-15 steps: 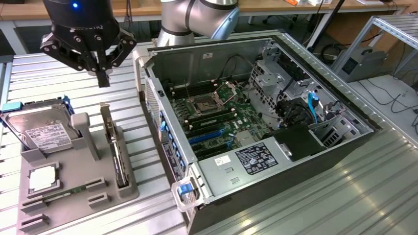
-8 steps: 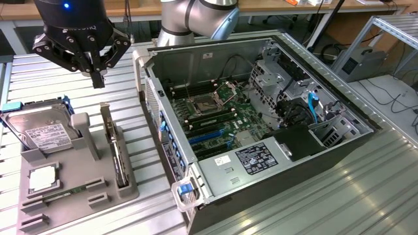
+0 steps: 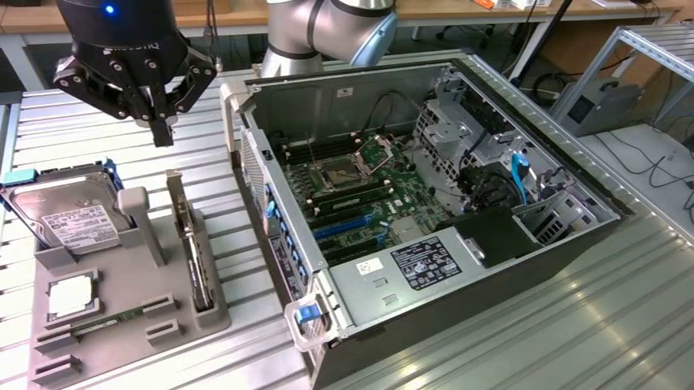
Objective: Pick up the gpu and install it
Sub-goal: 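Reach for the gpu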
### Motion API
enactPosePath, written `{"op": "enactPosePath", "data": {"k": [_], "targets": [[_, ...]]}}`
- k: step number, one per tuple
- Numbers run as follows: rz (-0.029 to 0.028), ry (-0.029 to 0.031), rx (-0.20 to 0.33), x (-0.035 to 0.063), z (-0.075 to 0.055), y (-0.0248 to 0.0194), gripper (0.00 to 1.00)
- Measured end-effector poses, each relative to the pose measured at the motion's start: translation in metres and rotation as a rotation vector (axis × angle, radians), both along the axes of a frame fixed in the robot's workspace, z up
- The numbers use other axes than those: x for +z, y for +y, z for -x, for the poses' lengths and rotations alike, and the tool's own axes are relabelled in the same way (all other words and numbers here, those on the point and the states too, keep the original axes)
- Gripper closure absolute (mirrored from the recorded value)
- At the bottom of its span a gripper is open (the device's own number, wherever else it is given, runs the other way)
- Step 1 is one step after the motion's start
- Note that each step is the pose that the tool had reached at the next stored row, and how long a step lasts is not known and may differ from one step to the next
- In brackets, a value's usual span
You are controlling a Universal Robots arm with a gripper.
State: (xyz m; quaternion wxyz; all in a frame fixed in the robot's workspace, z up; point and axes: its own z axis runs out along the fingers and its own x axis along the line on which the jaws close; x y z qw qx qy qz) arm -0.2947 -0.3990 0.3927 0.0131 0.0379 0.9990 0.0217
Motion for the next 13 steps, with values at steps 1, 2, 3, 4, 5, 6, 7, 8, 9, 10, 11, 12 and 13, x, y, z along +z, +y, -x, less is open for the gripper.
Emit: {"op": "enactPosePath", "data": {"k": [1,2,3,4,5,6,7,8,9,10,11,12,13], "targets": [[0.0000,0.0000,0.000,0.0000,0.000,-0.0002,0.89],[0.0001,0.0001,0.000,0.0000,0.000,-0.0005,0.89],[0.0001,0.0001,0.000,0.0001,0.000,-0.0009,0.89],[0.0000,0.0000,0.000,0.0000,0.000,-0.0015,0.89],[0.0000,0.0000,0.000,0.0000,0.000,-0.0022,0.89],[0.0001,0.0001,0.000,0.0000,0.000,-0.0029,0.89],[0.0001,0.0001,0.000,0.0000,0.000,-0.0040,0.89],[0.0001,0.0001,0.000,0.0000,0.000,-0.0048,0.89],[0.0001,0.0000,0.000,0.0000,0.000,-0.0056,0.89],[0.0001,0.0001,0.000,0.0000,0.000,-0.0074,0.89],[0.0000,0.0000,0.000,0.0000,0.000,-0.0094,0.89],[0.0001,0.0001,0.000,0.0000,0.000,-0.0109,0.89],[0.0000,0.0000,0.000,0.0000,0.000,-0.0116,0.89]]}}
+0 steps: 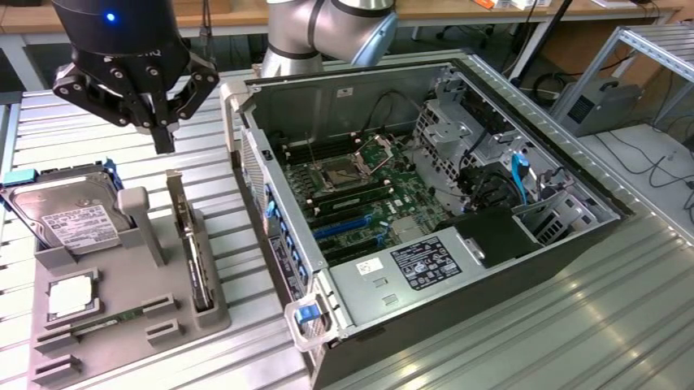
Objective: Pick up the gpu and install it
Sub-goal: 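Reach for the gpu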
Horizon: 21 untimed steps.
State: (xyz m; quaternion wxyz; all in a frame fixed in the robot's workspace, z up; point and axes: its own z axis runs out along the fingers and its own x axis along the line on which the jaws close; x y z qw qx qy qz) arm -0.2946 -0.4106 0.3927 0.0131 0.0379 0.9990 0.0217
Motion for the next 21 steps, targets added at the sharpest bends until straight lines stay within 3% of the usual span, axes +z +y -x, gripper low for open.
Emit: {"op": "enactPosePath", "data": {"k": [21], "targets": [[0.0000,-0.0001,0.000,0.0000,0.001,-0.0334,0.89]]}}
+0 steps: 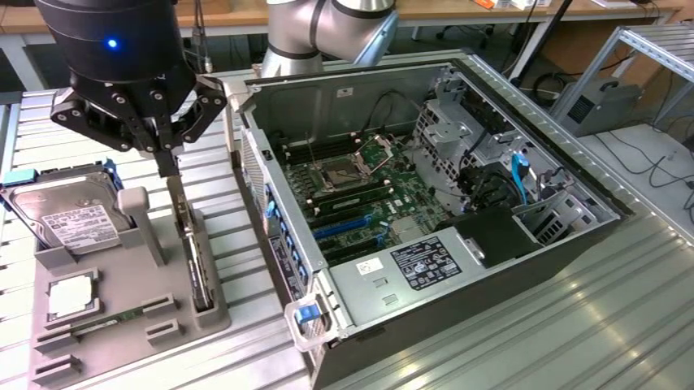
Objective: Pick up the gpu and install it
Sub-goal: 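Reach for the gpu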
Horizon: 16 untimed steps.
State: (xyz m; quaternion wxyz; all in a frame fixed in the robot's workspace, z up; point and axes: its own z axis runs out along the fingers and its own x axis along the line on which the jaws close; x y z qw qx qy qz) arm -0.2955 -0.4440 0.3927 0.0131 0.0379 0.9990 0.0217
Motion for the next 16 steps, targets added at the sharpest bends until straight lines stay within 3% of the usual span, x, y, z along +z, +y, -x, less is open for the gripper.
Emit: {"op": "enactPosePath", "data": {"k": [8,16], "targets": [[0.0000,0.0001,0.000,0.0000,0.001,-0.0134,0.89],[0.0001,0.0002,0.000,0.0001,0.002,-0.0216,0.89]]}}
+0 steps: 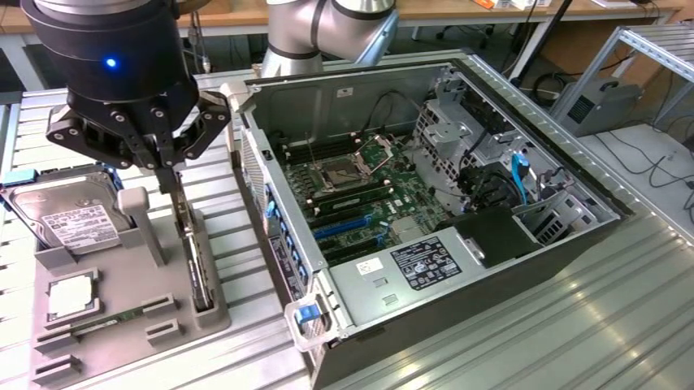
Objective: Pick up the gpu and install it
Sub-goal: 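Reach for the gpu, then pick up the gpu and move the gpu toward the slot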
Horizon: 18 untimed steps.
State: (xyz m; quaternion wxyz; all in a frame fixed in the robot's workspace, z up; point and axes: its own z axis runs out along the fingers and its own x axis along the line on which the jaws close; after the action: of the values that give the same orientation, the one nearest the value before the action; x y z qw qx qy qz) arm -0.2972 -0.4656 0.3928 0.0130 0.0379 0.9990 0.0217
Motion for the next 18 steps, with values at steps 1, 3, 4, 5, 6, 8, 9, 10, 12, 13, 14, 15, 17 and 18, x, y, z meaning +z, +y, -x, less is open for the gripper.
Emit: {"op": "enactPosePath", "data": {"k": [1,3,4,5,6,8,9,10,12,13,14,15,17,18], "targets": [[0.0000,0.0000,0.000,0.0000,0.000,-0.0009,0.89],[-0.0001,-0.0001,0.000,-0.0001,0.000,-0.0032,0.89],[-0.0001,-0.0001,0.000,-0.0001,0.000,-0.0050,0.89],[-0.0001,-0.0001,0.000,-0.0001,0.000,-0.0068,0.89],[-0.0001,-0.0001,0.000,0.0000,0.000,-0.0087,0.89],[-0.0001,-0.0001,0.000,-0.0001,0.000,-0.0118,0.89],[0.0000,0.0000,0.000,0.0000,0.000,-0.0136,0.89],[-0.0001,0.0000,0.000,0.0000,0.000,-0.0143,0.89],[0.0000,0.0000,0.000,0.0000,0.000,-0.0144,0.89],[-0.0001,-0.0001,0.000,-0.0001,0.001,-0.0144,0.89],[0.0000,-0.0001,0.000,-0.0001,0.001,-0.0144,0.89],[0.0000,-0.0001,0.000,-0.0001,0.002,-0.0144,0.89],[0.0000,-0.0001,0.000,-0.0001,0.003,-0.0144,0.89],[-0.0001,-0.0001,0.000,-0.0001,0.003,-0.0144,0.89]]}}
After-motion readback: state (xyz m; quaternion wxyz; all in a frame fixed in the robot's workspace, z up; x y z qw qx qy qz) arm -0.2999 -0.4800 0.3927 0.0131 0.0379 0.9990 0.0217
